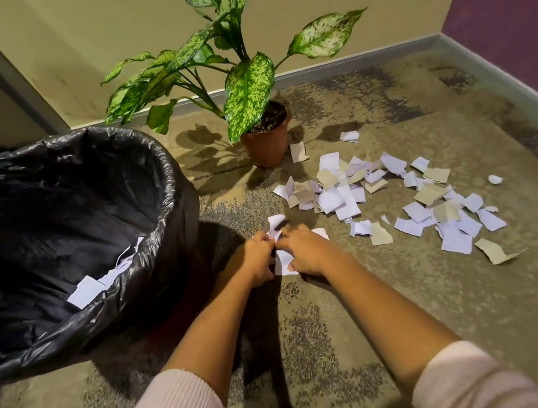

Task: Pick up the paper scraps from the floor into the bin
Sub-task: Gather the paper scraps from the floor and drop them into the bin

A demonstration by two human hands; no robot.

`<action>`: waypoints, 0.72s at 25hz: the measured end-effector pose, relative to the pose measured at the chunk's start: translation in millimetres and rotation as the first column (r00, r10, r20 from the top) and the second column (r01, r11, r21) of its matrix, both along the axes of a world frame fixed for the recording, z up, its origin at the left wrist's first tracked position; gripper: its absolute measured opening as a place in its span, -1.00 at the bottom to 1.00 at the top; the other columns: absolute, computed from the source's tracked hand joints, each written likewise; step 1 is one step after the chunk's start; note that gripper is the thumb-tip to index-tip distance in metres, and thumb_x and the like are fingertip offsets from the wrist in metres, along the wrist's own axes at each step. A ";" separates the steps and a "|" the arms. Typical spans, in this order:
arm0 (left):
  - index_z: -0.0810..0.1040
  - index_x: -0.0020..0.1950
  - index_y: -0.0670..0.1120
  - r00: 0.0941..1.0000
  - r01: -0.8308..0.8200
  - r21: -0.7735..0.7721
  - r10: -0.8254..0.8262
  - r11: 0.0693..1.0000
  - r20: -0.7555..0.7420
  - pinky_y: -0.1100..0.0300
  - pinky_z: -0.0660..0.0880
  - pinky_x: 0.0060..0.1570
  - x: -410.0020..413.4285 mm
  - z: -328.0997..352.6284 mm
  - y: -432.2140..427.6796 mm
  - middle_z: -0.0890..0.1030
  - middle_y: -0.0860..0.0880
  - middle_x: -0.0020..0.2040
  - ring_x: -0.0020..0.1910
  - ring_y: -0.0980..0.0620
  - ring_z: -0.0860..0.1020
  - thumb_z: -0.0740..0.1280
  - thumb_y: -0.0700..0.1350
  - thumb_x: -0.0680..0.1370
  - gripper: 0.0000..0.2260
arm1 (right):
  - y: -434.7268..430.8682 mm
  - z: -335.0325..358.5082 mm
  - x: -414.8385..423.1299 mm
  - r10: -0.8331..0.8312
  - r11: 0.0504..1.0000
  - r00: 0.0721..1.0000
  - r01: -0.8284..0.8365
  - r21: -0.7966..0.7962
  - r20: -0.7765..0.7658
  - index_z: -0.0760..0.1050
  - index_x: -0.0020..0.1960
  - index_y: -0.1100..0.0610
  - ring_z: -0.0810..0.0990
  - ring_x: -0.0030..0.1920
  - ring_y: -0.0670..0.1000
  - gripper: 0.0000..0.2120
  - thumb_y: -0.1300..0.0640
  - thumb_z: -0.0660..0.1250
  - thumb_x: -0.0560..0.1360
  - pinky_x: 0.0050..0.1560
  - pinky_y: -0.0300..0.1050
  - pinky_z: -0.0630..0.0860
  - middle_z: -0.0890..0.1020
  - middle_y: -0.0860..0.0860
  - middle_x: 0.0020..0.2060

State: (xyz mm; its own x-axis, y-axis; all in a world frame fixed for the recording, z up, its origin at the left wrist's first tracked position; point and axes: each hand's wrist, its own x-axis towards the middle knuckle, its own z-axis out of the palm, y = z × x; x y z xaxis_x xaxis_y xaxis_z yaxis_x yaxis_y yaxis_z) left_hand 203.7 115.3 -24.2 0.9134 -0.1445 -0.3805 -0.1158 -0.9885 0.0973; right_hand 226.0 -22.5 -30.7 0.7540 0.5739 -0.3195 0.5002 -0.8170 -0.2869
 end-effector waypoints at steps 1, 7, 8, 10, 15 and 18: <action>0.39 0.42 -0.15 1.000 0.012 -0.006 -0.012 1.000 0.025 0.16 0.32 0.24 -7.6 1.2 -5.0 0.34 -0.15 0.40 0.31 -0.13 0.42 0.37 -0.19 0.51 -0.52 | -4.2 -0.6 -8.0 -0.011 1.000 1.000 0.011 0.003 0.002 0.37 0.41 0.01 0.31 0.31 0.16 -0.48 0.22 0.35 0.48 0.22 0.08 0.42 0.41 0.11 0.34; 0.53 0.32 -0.04 0.992 0.035 -0.235 -0.006 0.971 0.122 0.08 0.46 0.18 -51.2 5.1 -16.9 0.49 -0.08 0.26 0.21 -0.09 0.53 0.30 -0.29 0.49 -0.59 | -33.9 -1.7 -49.5 -0.080 0.994 0.996 0.078 0.071 0.028 0.38 0.39 -0.06 0.35 0.29 0.12 -0.49 0.23 0.35 0.48 0.18 0.05 0.44 0.46 0.05 0.29; 0.52 0.32 -0.02 0.991 0.012 -0.290 0.027 0.957 0.131 0.09 0.47 0.18 -55.2 5.4 -17.2 0.51 -0.06 0.25 0.20 -0.08 0.54 0.32 -0.31 0.47 -0.56 | -39.9 -2.2 -54.4 -0.114 0.989 0.993 0.110 0.095 0.039 0.37 0.37 -0.06 0.37 0.27 0.11 -0.49 0.20 0.37 0.47 0.15 0.03 0.45 0.48 0.04 0.27; 0.43 0.33 -0.01 0.985 -0.053 -0.396 0.113 0.917 0.131 0.06 0.48 0.16 -60.1 5.7 -17.8 0.48 -0.05 0.25 0.17 -0.10 0.55 0.40 -0.30 0.42 -0.49 | -53.5 -2.4 -60.5 -0.192 0.973 0.978 0.180 0.146 0.078 0.35 0.31 -0.06 0.38 0.26 0.09 -0.48 0.12 0.43 0.41 0.09 -0.02 0.45 0.46 0.03 0.25; -0.10 0.59 0.07 0.968 -0.241 -0.452 0.245 0.859 -0.052 -0.04 0.46 0.26 -51.1 8.1 -16.1 0.10 -0.17 0.40 0.17 -0.20 0.53 0.59 -0.25 0.30 0.10 | -76.8 4.7 -47.2 -0.330 0.927 0.940 0.340 0.157 -0.087 0.03 0.51 -0.09 0.13 0.46 0.14 0.05 -0.07 0.60 0.22 0.33 0.15 0.33 0.21 0.03 0.46; -0.18 0.58 0.15 0.970 -0.244 -0.364 0.218 0.899 -0.111 -0.06 0.38 0.35 -41.7 5.7 -18.0 -0.05 -0.20 0.47 0.35 -0.28 0.38 0.63 -0.19 0.26 0.20 | -70.0 8.4 -30.8 -0.291 0.954 0.938 0.299 0.013 -0.186 -0.22 0.55 -0.14 -0.14 0.54 0.23 0.28 -0.10 0.63 0.15 0.46 0.30 0.12 -0.08 0.01 0.57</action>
